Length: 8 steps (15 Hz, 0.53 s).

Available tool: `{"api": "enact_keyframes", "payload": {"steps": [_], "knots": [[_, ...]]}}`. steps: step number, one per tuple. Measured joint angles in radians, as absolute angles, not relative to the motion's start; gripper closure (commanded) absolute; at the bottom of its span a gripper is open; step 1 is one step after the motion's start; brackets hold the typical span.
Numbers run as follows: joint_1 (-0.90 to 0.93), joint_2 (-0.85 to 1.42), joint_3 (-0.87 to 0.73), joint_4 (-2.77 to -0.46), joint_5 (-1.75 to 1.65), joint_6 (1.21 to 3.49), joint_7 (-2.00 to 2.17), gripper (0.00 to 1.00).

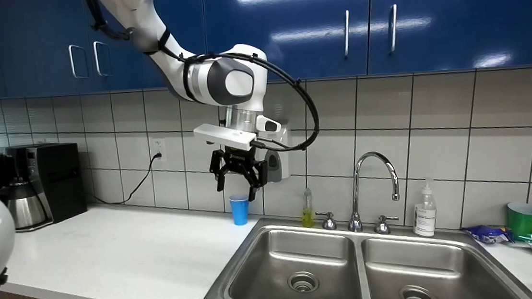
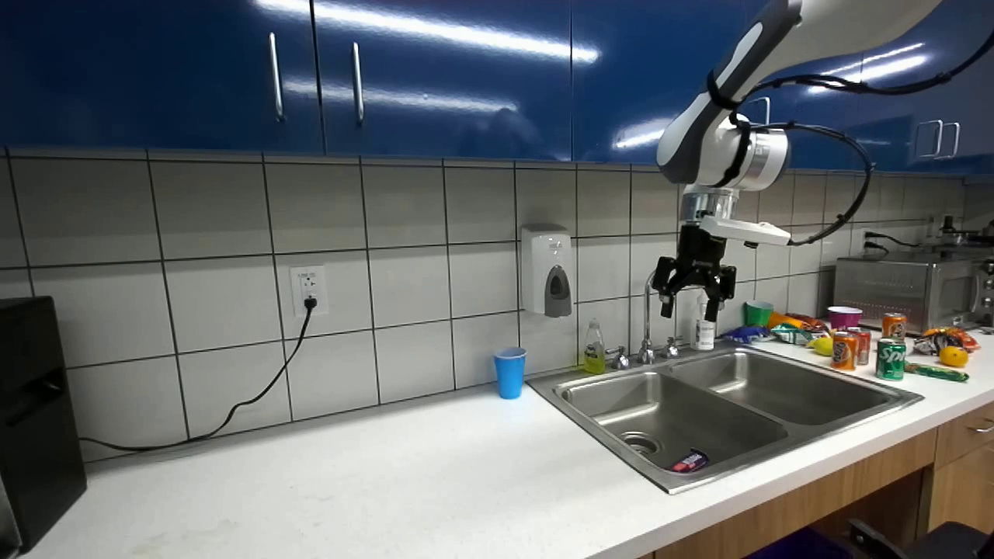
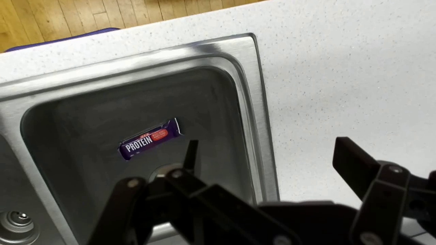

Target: Move the candy bar to the counter on the left

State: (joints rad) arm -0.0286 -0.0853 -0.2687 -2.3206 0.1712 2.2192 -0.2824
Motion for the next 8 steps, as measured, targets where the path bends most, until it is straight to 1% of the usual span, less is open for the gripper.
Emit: {"api": "enact_keyframes", "payload": {"steps": [8], "knots": [[-0.065, 0.016, -0.245, -2.320, 0.172, 2.306, -0.255, 0.00]]}}
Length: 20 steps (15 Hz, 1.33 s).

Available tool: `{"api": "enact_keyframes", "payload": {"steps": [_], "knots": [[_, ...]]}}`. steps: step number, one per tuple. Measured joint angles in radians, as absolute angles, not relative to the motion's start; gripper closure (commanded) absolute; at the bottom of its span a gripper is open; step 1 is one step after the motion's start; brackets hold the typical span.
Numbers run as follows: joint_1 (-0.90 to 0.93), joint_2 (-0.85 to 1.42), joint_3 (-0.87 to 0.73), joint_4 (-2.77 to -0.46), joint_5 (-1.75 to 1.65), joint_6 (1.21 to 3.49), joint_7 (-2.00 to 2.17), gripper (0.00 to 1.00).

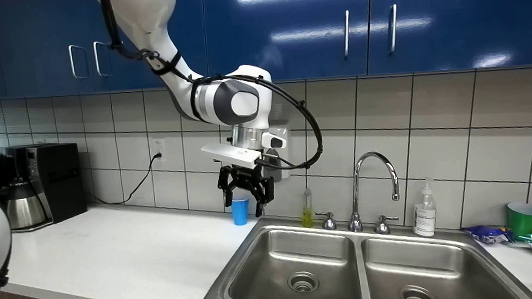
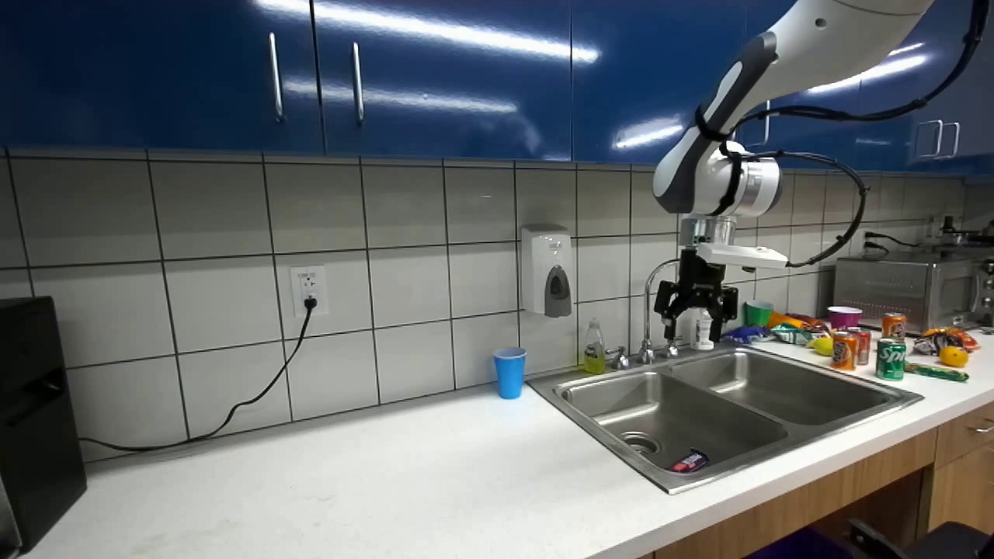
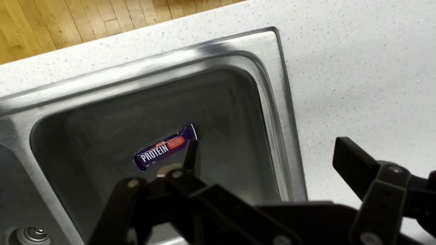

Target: Move the candy bar to the counter on the left

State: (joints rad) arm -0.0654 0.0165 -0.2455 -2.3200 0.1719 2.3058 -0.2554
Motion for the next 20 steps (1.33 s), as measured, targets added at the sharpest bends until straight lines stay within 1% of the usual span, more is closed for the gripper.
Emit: {"api": "enact_keyframes", "payload": {"steps": [9, 15, 20], "knots": [[-0.083, 0.134, -0.214, -2.303, 0.180, 2.398, -0.174, 0.00], [-0.085, 0.220, -0.174, -2.269, 0.277, 2.542, -0.078, 0.00], [-0.085, 0.286, -0.170, -2.240, 0.271, 2.631, 0.062, 0.00]]}}
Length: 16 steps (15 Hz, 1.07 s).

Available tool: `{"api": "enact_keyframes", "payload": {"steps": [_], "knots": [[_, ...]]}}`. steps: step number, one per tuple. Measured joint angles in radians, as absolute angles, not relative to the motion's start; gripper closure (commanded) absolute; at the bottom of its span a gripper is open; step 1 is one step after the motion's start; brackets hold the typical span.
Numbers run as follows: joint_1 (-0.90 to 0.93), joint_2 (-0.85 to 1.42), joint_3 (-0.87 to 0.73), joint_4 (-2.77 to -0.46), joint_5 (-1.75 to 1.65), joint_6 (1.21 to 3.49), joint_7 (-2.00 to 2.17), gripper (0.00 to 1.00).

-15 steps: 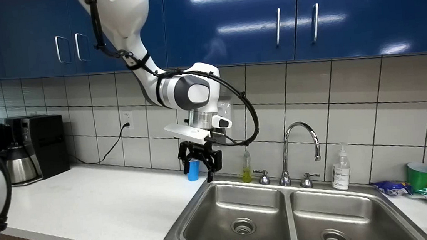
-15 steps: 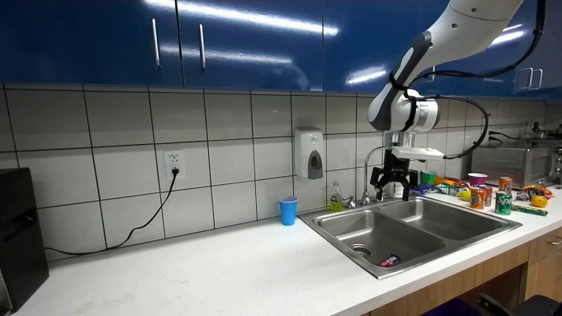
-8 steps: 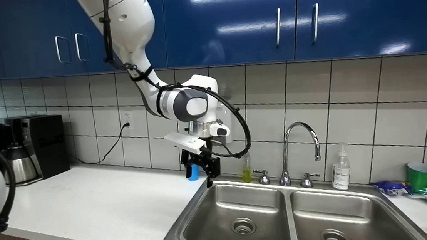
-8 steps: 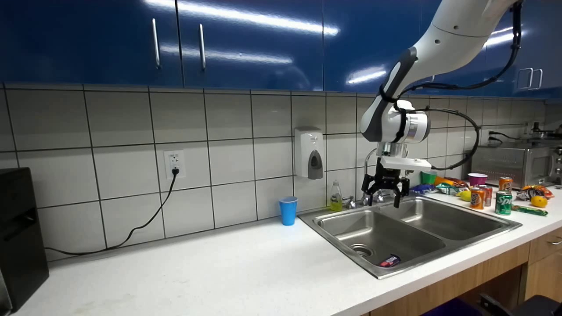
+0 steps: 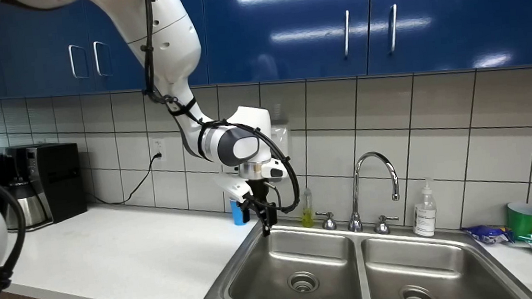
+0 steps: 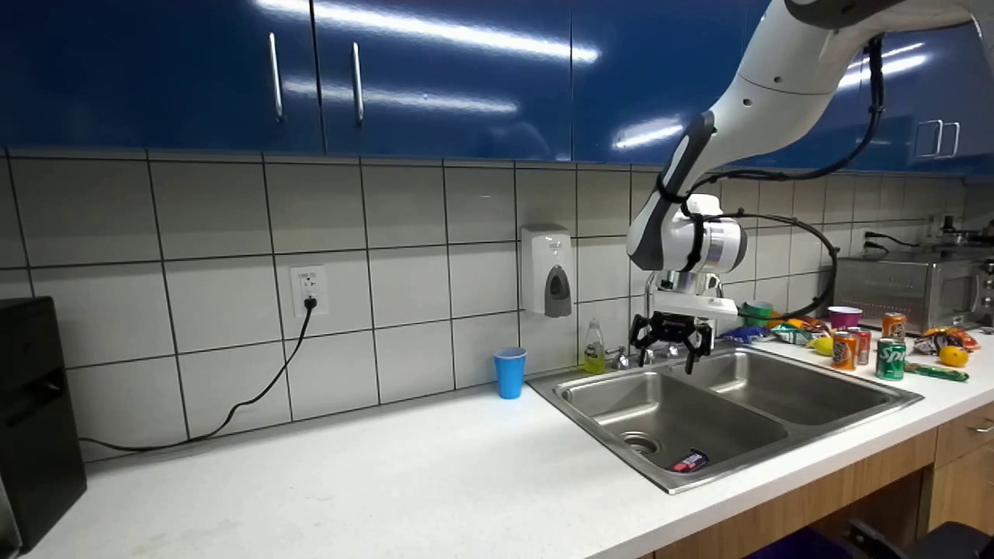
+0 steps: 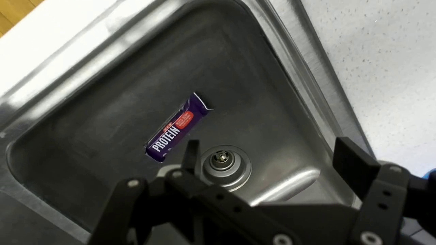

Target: Move the candy bar to the counter on the left

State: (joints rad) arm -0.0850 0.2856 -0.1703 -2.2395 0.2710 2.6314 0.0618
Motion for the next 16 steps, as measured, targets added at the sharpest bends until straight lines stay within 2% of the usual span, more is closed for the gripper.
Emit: {"api": "enact_keyframes", "payload": {"steps": [16], "knots": [[-0.076, 0.414, -0.232, -2.164, 0.189, 2.654, 0.408, 0.00]]}}
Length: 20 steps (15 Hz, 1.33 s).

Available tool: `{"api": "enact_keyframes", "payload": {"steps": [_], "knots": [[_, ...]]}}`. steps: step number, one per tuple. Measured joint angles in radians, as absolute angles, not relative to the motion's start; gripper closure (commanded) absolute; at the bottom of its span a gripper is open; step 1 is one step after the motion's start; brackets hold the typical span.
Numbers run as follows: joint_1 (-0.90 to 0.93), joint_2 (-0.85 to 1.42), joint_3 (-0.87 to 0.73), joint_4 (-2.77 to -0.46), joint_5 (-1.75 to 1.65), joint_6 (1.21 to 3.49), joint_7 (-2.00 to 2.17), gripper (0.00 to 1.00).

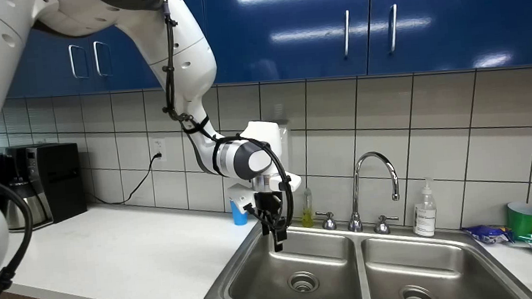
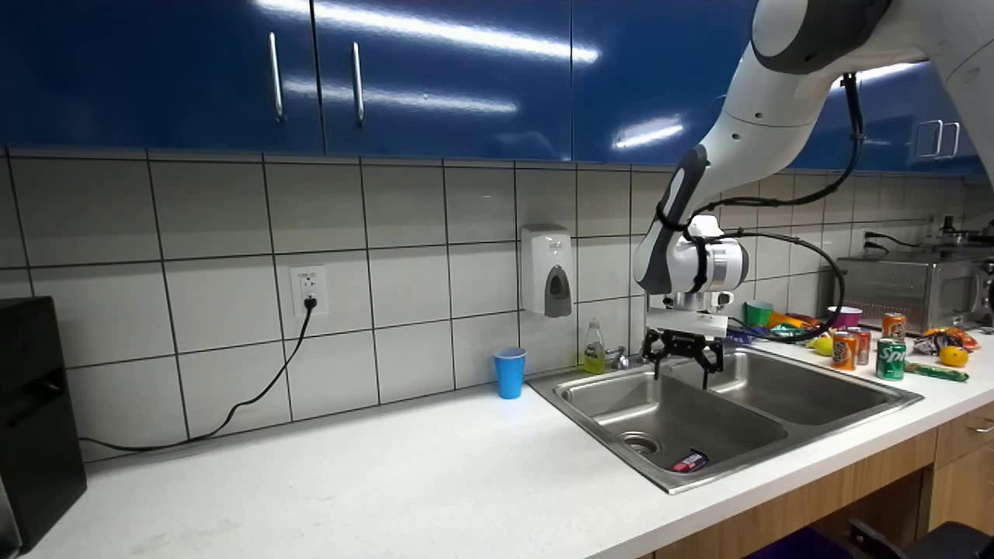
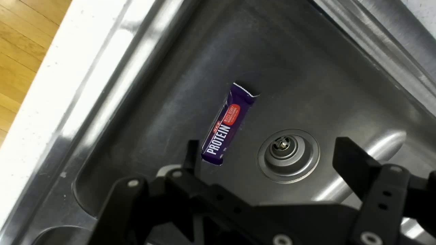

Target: Move the candy bar to the counter on the left

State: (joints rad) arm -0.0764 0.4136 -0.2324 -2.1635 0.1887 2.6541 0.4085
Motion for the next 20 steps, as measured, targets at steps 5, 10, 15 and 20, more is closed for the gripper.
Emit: {"api": "enact_keyframes", "payload": {"steps": [5, 10, 15, 20], "knots": [[-0.076, 0.447, -0.235, -2.148, 0.189, 2.668, 0.460, 0.00], [-0.076, 0.496, -0.235, -2.132, 0.190, 2.698, 0.491, 0.00], [-0.075, 0.557, -0.235, -2.108, 0.201, 2.748, 0.516, 0.00], [-0.075, 0.623, -0.236, -2.075, 0.217, 2.798, 0.546, 0.00]]}}
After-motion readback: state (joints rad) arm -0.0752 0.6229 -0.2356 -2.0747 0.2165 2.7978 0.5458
